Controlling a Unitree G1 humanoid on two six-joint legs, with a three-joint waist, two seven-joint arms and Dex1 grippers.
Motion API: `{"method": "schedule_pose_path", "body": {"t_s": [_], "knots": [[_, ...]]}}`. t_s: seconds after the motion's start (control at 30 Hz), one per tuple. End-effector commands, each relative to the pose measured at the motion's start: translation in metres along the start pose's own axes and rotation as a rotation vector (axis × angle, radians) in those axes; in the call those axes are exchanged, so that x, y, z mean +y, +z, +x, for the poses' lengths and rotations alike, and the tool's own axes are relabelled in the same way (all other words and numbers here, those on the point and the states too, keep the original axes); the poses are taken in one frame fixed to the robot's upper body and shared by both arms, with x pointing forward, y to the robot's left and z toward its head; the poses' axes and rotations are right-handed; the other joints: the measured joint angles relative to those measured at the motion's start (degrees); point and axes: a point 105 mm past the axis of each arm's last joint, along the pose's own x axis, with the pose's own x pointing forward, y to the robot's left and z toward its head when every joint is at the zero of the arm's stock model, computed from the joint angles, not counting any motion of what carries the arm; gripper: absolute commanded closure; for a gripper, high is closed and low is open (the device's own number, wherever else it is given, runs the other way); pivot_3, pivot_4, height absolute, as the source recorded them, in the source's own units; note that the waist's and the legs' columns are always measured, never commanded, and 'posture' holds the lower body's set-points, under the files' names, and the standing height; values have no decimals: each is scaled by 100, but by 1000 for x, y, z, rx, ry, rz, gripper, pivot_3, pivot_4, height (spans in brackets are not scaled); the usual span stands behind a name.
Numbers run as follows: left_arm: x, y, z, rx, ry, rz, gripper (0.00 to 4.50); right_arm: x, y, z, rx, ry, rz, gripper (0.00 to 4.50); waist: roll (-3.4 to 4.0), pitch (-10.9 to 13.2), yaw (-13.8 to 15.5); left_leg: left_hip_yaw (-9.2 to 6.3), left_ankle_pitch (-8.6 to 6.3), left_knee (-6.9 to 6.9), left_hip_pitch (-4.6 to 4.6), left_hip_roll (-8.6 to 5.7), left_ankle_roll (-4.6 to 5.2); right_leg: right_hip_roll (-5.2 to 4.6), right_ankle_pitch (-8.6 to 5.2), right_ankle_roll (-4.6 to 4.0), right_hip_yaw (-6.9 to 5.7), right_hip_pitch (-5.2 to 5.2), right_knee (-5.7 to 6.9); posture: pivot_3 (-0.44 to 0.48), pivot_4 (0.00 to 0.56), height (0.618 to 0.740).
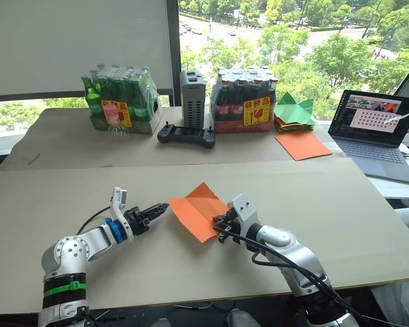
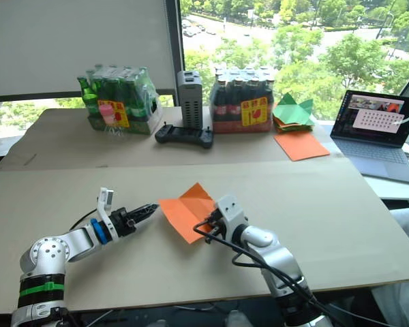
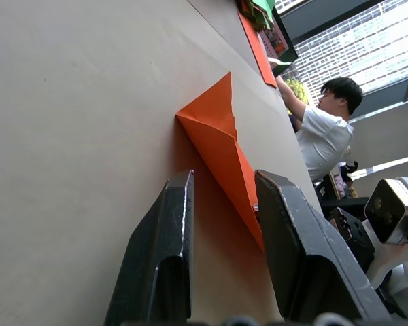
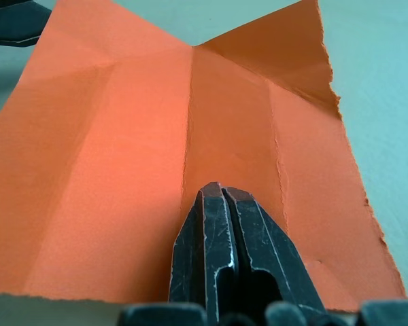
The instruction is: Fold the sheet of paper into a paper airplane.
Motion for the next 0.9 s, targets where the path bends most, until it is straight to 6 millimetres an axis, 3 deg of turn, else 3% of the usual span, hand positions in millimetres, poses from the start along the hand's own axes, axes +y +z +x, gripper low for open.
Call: {"method": "schedule_pose_path", "body": {"t_s": [0.03,0.9], "knots": [[-7,6,6,-12,-30,22,3001,1,-20,0,77,-5,24,4500,0,0,1,0,0,0,0,0,0,0,0,0,0,0,0,0,150,740],[-4,0,27,4,-6,26,3001,1,-18,0,67,-24,32,4500,-1,0,3,0,0,0,-2,0,0,0,0,0,0,0,-2,0,150,740]]}}
